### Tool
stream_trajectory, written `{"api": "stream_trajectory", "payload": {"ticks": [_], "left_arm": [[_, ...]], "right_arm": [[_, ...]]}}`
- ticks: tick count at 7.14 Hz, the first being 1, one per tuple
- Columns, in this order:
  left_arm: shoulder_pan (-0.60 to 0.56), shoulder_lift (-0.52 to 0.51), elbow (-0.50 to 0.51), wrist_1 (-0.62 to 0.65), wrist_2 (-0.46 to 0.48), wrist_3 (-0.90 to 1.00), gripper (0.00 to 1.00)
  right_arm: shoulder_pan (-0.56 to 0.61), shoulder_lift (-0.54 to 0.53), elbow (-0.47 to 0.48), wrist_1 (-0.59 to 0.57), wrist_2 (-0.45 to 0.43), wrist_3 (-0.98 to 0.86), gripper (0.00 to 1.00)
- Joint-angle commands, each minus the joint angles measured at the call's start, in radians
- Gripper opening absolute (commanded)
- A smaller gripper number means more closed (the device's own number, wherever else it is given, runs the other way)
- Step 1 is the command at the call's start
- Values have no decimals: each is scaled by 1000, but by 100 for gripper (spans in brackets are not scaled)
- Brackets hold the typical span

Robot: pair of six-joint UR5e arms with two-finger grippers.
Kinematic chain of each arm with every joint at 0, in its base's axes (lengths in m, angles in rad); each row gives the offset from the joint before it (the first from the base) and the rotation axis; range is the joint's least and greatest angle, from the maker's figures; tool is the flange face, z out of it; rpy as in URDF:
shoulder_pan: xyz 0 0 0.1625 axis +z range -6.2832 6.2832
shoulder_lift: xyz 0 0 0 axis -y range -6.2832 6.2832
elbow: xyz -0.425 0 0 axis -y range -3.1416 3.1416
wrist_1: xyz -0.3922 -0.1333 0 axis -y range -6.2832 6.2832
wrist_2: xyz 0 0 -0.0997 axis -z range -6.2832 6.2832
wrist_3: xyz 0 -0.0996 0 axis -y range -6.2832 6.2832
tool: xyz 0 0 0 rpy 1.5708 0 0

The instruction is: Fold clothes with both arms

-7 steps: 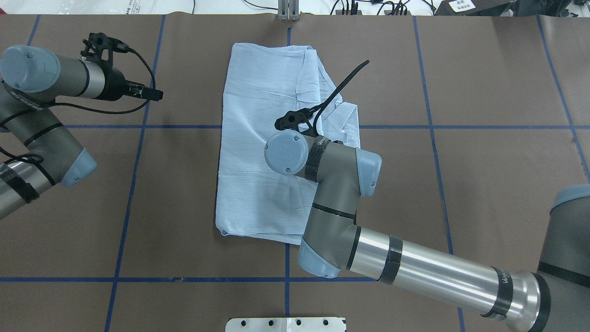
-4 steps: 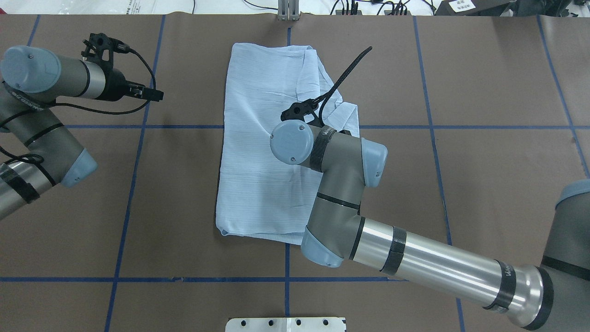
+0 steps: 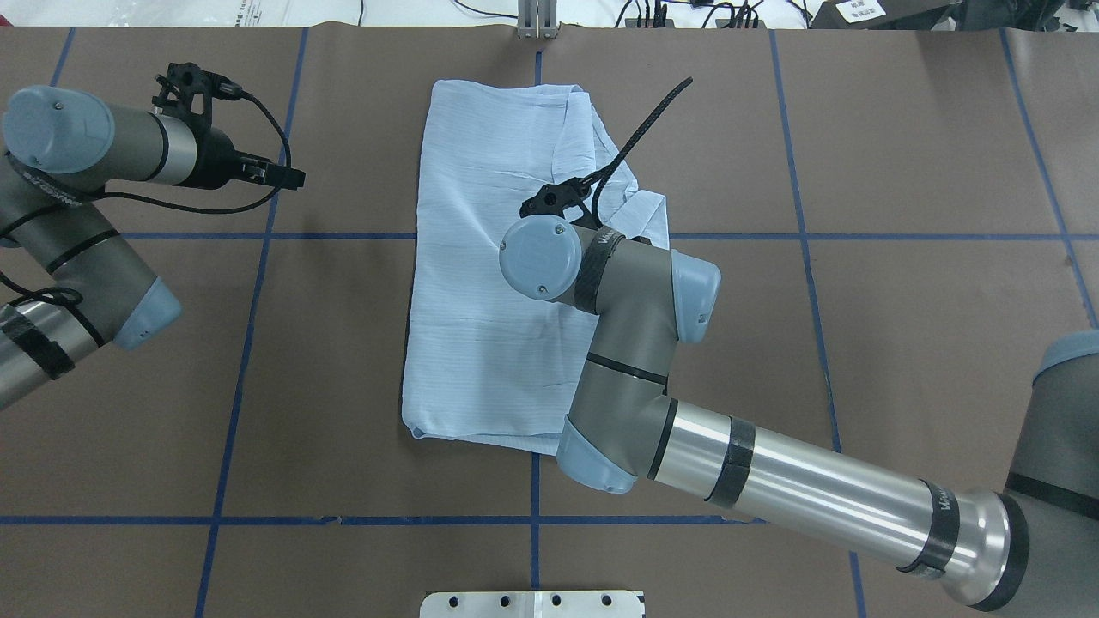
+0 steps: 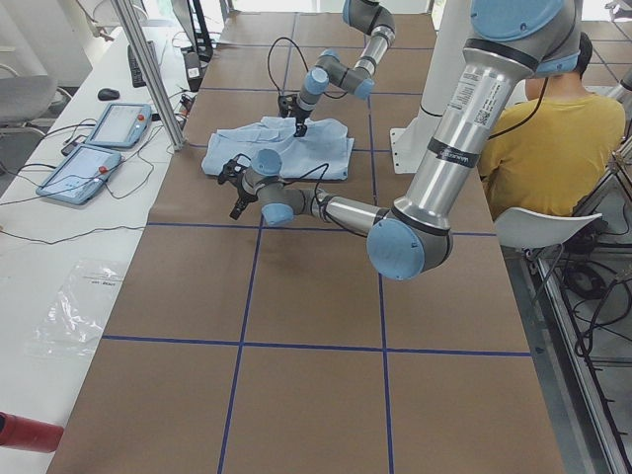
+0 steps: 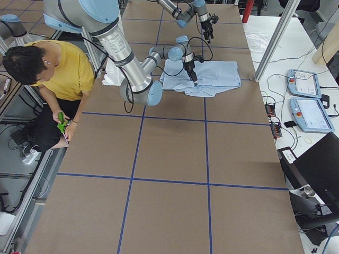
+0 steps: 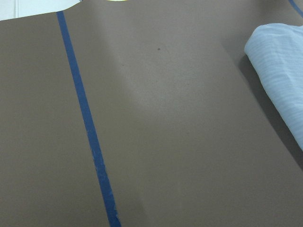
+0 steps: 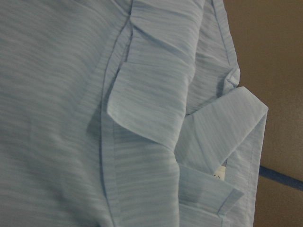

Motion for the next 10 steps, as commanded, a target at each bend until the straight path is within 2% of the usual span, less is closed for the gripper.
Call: {"api": "stream_trajectory", "payload": {"ticks": [1, 3, 5, 7, 9, 10], "left_arm": [[0, 0, 2, 0, 0, 0, 100], [-1, 0, 2, 2, 0, 0, 100], [0, -2, 3, 2, 0, 3, 100], [2, -2, 5, 2, 0, 2, 100], [2, -2, 3, 2, 0, 0, 100], [2, -5, 0, 2, 0, -6, 100]], "right_arm": [[0, -13, 1, -2, 2, 0, 100], [15, -30, 4, -2, 3, -19, 100], [70, -93, 43, -2, 8, -92, 100], [110, -200, 125, 2, 6, -144, 100], [138, -294, 245, -1, 11, -145, 100], [170, -300, 281, 7, 78, -128, 100]]}}
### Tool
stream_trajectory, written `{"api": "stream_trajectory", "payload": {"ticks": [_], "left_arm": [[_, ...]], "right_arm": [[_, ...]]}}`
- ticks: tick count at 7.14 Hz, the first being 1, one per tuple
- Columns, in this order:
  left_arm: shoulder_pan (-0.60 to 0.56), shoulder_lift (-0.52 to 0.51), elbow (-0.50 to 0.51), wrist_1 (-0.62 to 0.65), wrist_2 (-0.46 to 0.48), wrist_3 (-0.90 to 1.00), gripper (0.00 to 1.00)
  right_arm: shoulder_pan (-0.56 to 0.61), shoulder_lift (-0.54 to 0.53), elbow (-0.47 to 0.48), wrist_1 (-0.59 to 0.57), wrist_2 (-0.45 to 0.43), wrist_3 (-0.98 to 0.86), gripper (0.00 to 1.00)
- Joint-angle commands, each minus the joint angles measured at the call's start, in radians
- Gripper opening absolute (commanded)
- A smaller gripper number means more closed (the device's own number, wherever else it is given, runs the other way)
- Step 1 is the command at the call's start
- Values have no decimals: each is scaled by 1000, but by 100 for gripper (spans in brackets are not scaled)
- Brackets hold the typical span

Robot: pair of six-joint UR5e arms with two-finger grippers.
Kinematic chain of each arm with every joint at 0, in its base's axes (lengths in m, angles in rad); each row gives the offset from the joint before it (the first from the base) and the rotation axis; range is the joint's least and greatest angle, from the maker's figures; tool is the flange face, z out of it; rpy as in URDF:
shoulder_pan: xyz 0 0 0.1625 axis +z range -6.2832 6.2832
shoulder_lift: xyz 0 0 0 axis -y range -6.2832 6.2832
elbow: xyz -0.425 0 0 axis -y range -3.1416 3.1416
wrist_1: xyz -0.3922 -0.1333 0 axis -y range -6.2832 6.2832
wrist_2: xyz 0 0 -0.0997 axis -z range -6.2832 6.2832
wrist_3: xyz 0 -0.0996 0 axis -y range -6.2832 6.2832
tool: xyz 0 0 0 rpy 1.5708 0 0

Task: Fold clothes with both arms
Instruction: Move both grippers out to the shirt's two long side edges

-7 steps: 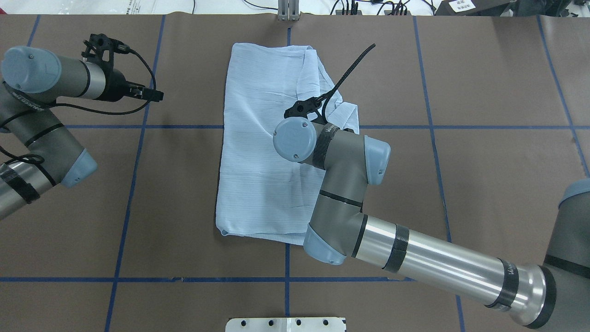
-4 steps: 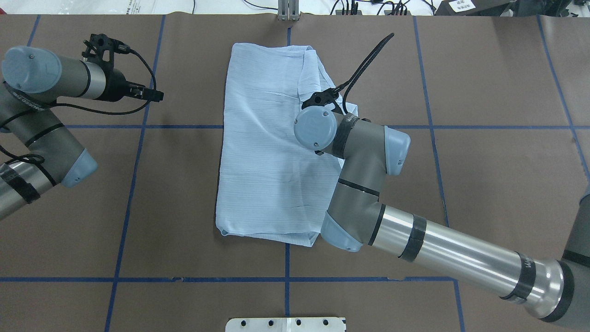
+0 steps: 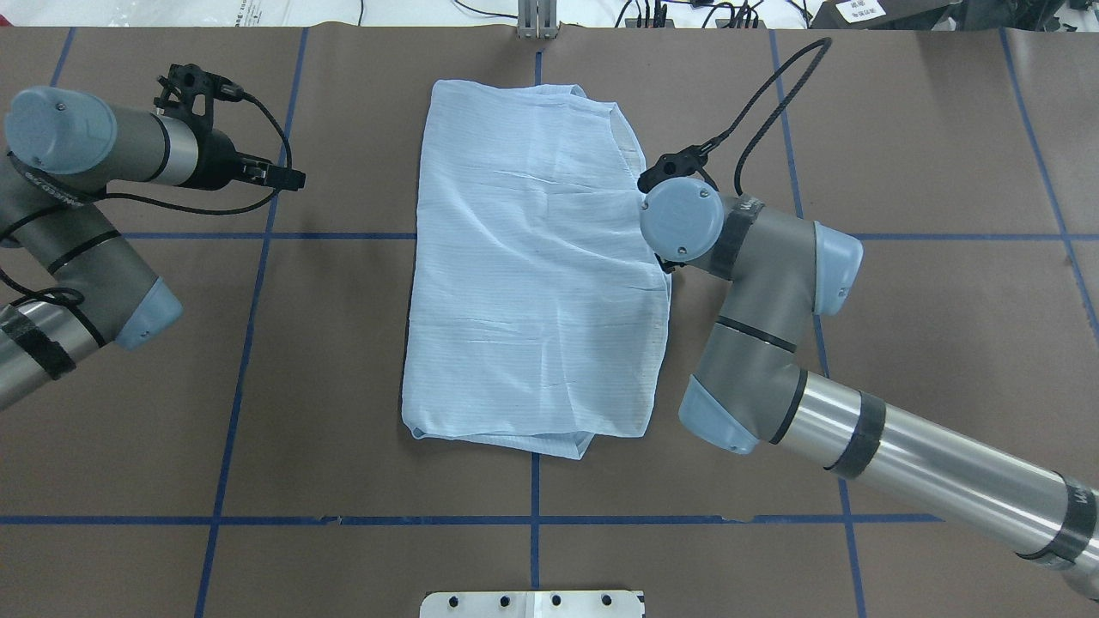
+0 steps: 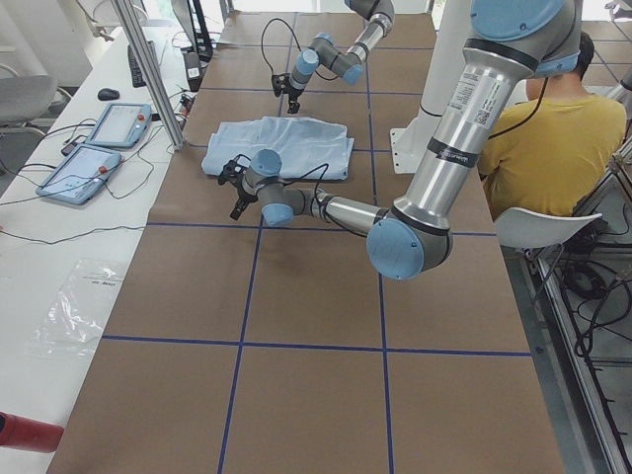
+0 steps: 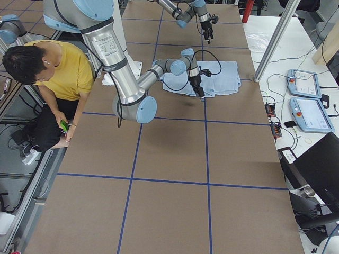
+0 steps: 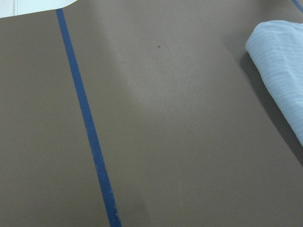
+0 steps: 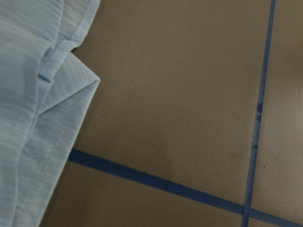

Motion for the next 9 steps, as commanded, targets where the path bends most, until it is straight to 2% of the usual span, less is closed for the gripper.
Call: {"api": "stream_trajectory", "payload": {"ticks": [1, 2, 3, 4, 5, 6, 7, 8, 9], "left_arm": [[-1, -8, -6, 0, -2, -13, 100], [2, -10, -23, 2, -3, -75, 100], [5, -4, -94, 18, -8, -159, 100], [40, -1, -165, 47, -30, -221, 100], [110, 16, -255, 104, -32, -285, 100], [194, 30, -370, 180, -8, -382, 100], [289, 42, -477, 312, 67, -453, 100], [381, 48, -562, 448, 145, -497, 100], [456, 52, -572, 486, 202, -572, 100]], "right_arm": [[77, -31, 110, 8, 145, 27, 100], [109, -31, 171, 8, 225, 53, 100], [122, -33, 234, 10, 278, 138, 100], [122, -46, 285, 43, 283, 259, 100], [119, -121, 323, 130, 286, 344, 100], [116, -227, 337, 310, 287, 424, 100], [105, -304, 337, 406, 283, 508, 100], [105, -313, 336, 408, 274, 523, 100], [103, -312, 333, 409, 271, 523, 100]]}}
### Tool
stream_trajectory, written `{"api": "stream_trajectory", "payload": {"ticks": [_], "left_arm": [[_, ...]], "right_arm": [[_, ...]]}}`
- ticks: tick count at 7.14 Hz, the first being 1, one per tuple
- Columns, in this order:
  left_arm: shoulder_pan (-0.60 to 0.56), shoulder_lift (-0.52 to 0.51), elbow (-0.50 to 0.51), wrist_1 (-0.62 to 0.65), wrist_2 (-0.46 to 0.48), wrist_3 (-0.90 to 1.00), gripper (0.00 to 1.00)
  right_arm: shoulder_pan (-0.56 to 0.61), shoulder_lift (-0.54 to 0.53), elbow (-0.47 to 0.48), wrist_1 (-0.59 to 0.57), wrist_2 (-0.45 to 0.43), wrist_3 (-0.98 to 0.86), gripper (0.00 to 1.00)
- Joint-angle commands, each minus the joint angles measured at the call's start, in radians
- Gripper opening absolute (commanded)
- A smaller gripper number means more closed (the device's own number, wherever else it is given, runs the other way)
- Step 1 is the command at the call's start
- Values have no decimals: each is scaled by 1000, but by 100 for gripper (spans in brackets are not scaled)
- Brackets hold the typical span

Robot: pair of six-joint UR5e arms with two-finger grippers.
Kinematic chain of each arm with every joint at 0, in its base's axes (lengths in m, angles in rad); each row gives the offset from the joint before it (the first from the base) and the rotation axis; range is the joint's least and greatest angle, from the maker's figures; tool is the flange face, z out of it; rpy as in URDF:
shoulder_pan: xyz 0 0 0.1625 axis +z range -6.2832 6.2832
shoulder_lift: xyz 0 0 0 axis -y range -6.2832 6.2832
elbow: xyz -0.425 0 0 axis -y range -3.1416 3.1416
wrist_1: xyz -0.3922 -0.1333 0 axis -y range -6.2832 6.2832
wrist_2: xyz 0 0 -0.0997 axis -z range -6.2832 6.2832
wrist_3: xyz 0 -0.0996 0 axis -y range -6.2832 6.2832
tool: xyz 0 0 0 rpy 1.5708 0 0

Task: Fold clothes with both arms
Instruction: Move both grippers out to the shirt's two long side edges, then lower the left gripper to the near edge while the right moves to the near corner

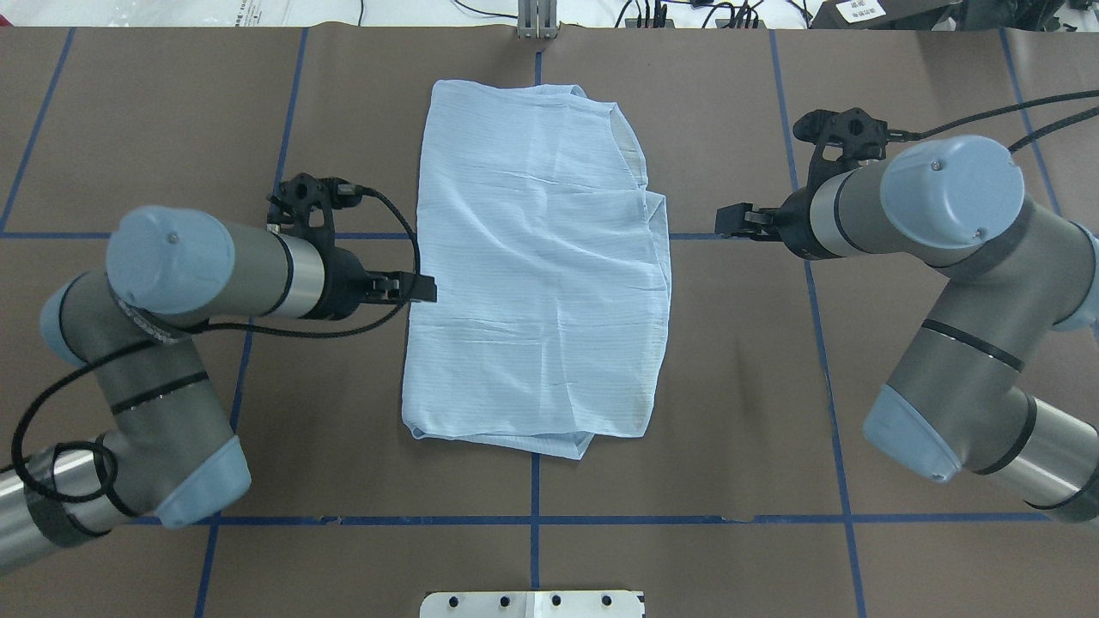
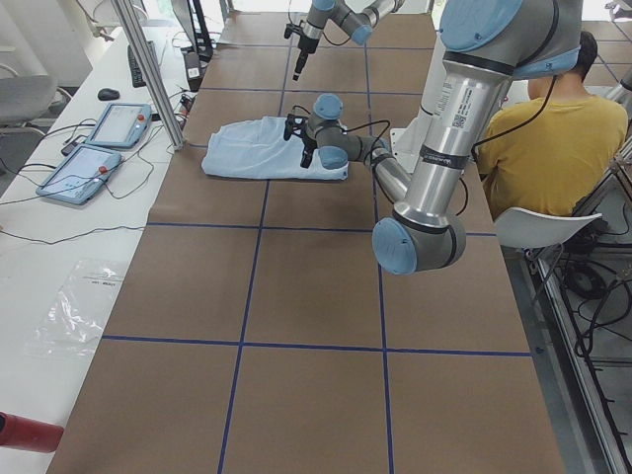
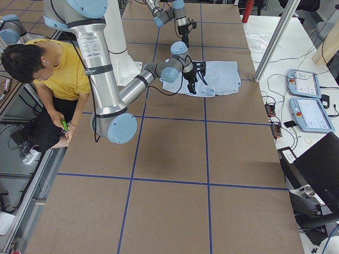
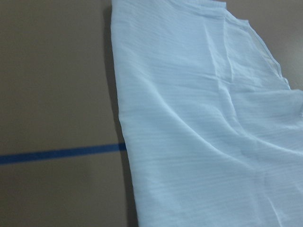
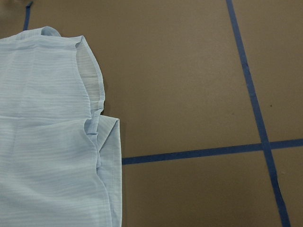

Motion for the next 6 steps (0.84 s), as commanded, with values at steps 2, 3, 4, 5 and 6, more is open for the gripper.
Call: {"api": "stream_trajectory", "payload": {"ticks": [2, 3, 4, 5, 6], "left_arm": [[169, 11, -20, 92, 148, -106, 99], [172, 12, 12, 92, 162, -106, 96], [172, 12, 29, 92, 170, -106, 90], [173, 12, 33, 92, 176, -129, 83], [187, 14, 36, 92, 178, -129, 82]], "right_arm": [[-6, -9, -3, 19, -6, 18, 100], [-7, -6, -3, 19, -6, 18, 100], [-9, -1, -5, 19, -6, 18, 100], [-10, 0, -5, 19, -4, 18, 100], [-12, 0, -5, 20, -3, 18, 100]]}}
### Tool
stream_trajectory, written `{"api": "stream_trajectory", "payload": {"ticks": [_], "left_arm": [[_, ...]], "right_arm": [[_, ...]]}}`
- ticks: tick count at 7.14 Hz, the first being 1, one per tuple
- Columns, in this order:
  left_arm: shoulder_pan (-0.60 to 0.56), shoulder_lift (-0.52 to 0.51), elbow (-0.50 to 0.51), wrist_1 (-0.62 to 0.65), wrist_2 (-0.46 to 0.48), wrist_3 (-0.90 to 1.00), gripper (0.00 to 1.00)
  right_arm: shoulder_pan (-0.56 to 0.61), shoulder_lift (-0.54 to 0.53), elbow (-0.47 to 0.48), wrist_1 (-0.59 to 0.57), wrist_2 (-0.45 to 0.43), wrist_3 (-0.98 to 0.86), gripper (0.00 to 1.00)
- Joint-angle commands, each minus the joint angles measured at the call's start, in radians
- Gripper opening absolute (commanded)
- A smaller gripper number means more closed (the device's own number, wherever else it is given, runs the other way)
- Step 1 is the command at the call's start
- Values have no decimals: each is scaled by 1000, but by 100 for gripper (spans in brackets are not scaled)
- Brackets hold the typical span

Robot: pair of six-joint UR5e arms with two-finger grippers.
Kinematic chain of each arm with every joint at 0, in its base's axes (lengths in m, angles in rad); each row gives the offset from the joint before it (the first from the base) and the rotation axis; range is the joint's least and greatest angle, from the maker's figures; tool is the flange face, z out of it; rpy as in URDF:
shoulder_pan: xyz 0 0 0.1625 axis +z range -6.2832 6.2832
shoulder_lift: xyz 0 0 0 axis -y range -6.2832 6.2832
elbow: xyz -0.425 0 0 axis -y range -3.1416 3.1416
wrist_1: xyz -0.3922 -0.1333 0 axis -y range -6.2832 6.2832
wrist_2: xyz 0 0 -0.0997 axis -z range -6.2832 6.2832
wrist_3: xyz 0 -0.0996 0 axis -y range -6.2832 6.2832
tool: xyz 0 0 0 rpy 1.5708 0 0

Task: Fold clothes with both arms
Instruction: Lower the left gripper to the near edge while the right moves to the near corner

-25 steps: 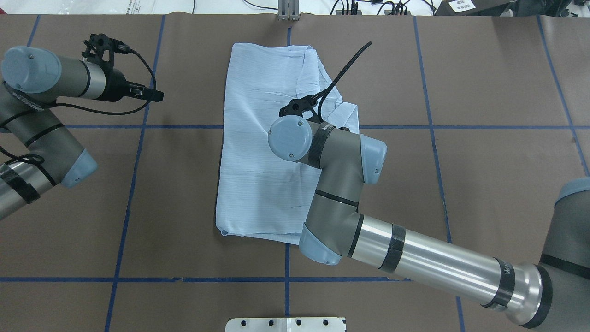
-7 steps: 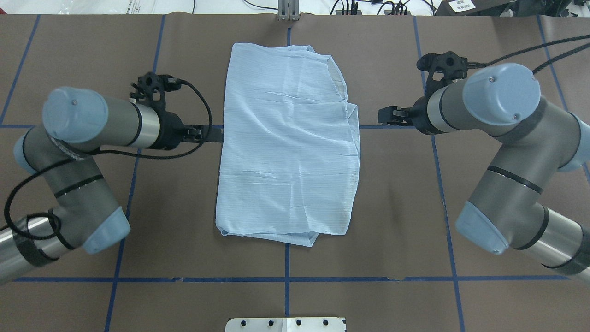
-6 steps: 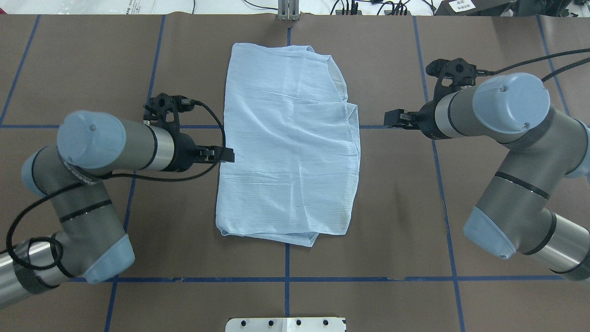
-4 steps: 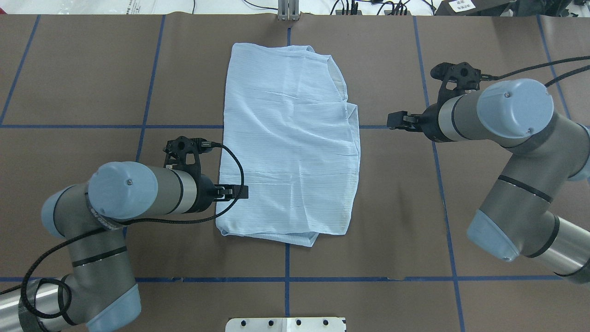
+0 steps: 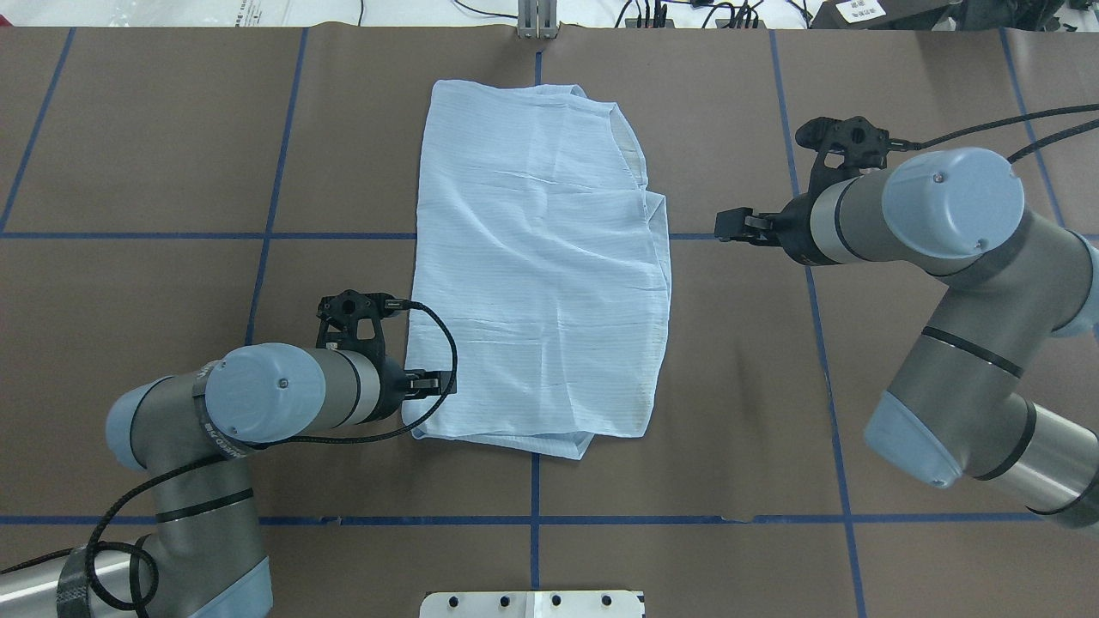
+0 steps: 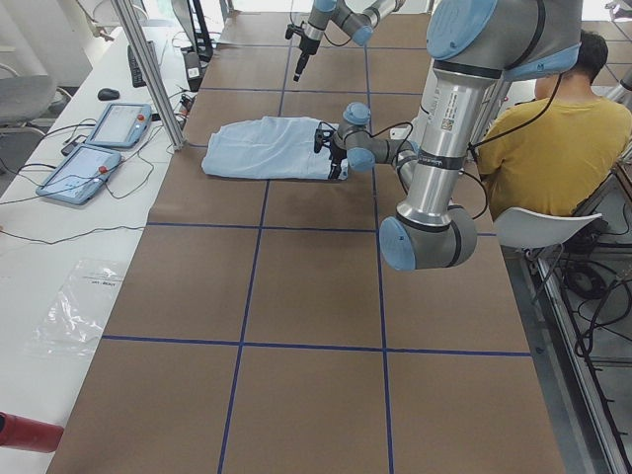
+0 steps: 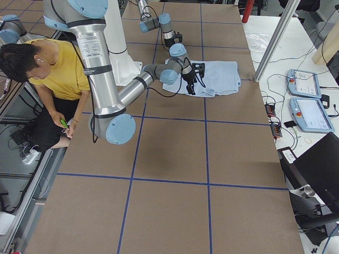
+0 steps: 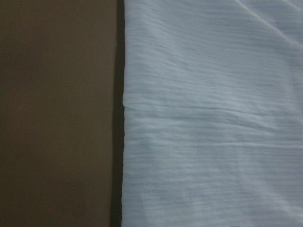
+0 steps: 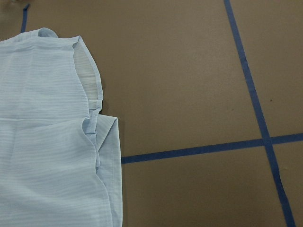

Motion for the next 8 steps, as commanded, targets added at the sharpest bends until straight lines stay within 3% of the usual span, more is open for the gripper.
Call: {"api": "stream_trajectory", "payload": {"ticks": [1, 3, 4, 5, 6, 8], "left_arm": [[19, 1, 11, 0, 5, -9, 70], [31, 9, 11, 0, 6, -9, 53], [32, 7, 9, 0, 6, -7, 22], [30, 7, 3, 0, 5, -6, 0], [28, 7, -9, 0, 5, -3, 0], [30, 4, -12, -1, 6, -7, 0]], "right_arm": [[-3, 1, -3, 1, 0, 2, 100], [-5, 1, -3, 1, 0, 2, 100], [-6, 1, -3, 1, 0, 2, 100], [-11, 1, -2, 0, 0, 27, 100], [-25, 7, 7, 0, -3, 101, 100], [-165, 70, 6, -14, -110, 440, 87]]}}
